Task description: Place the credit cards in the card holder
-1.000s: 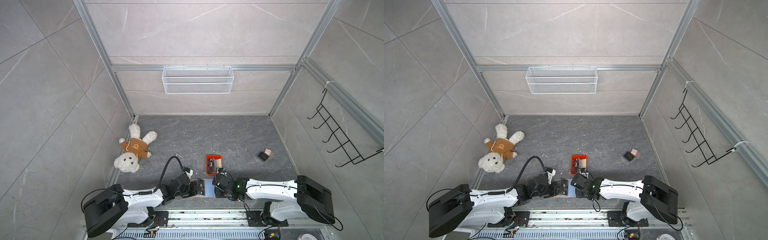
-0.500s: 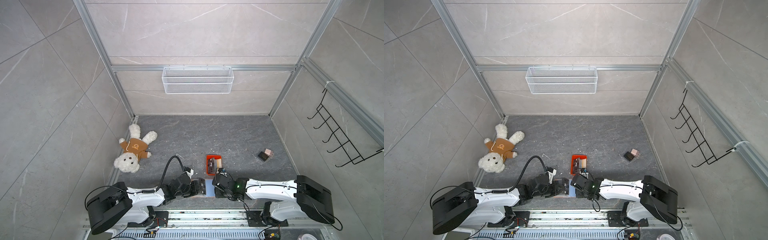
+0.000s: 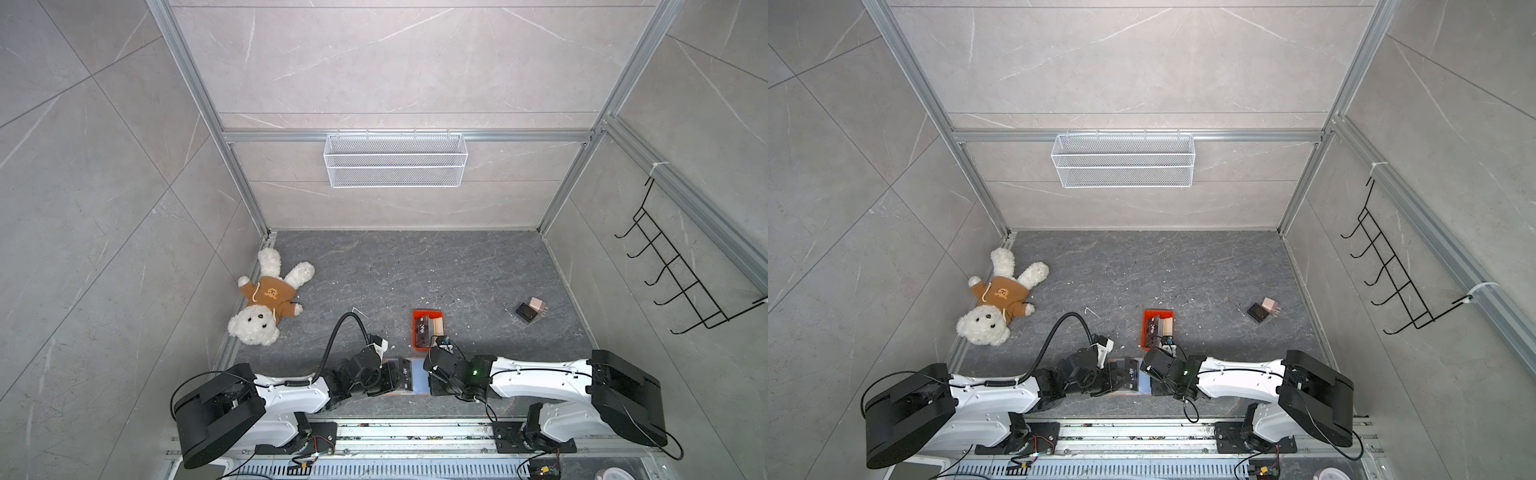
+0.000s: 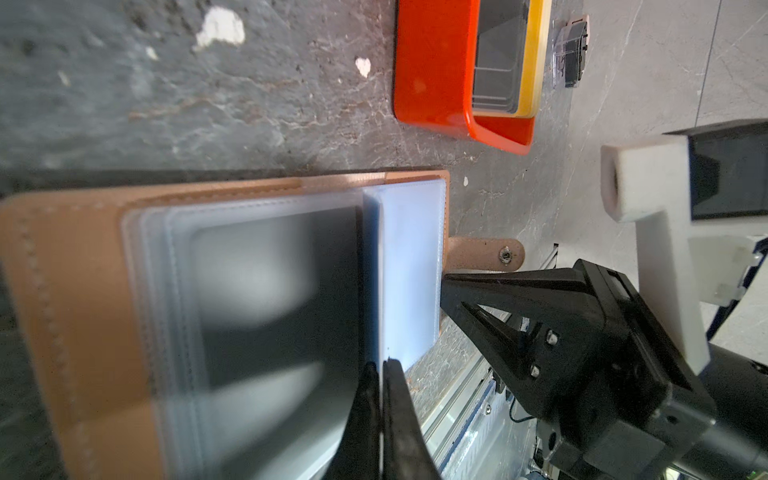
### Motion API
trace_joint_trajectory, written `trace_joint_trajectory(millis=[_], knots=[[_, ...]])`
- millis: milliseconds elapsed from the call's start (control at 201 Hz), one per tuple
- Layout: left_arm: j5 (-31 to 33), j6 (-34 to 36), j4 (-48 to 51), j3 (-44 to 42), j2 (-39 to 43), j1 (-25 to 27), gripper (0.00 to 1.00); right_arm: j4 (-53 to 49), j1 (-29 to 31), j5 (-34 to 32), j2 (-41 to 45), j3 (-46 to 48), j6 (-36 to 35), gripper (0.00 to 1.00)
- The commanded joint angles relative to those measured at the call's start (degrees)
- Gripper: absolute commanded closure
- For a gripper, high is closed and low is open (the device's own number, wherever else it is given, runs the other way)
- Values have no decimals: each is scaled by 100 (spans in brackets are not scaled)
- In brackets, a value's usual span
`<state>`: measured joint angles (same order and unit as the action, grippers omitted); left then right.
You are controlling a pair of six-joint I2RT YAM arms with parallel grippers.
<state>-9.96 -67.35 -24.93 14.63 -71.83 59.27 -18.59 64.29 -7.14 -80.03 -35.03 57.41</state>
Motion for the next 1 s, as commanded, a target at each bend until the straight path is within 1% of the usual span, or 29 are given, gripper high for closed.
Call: trace_joint_trajectory(millis=[0,194,513,831,990], knots=[[-129,-51,-57,13,-98,32,95,-101,30,-139,-134,-90,69,90],[-157,-71,52,165,-294,28,90,-154,26,-139,-172,-112,70,90],[-124,-72,475,342,-403,32,79,-216,30,-192,-179,-66,104,91],[44,58,1557,642,-153,-16,69,-219,26,-209,-213,-32,133,92],[88,128,1984,749,-72,-94,67,-224,30,-218,-230,-32,130,92]])
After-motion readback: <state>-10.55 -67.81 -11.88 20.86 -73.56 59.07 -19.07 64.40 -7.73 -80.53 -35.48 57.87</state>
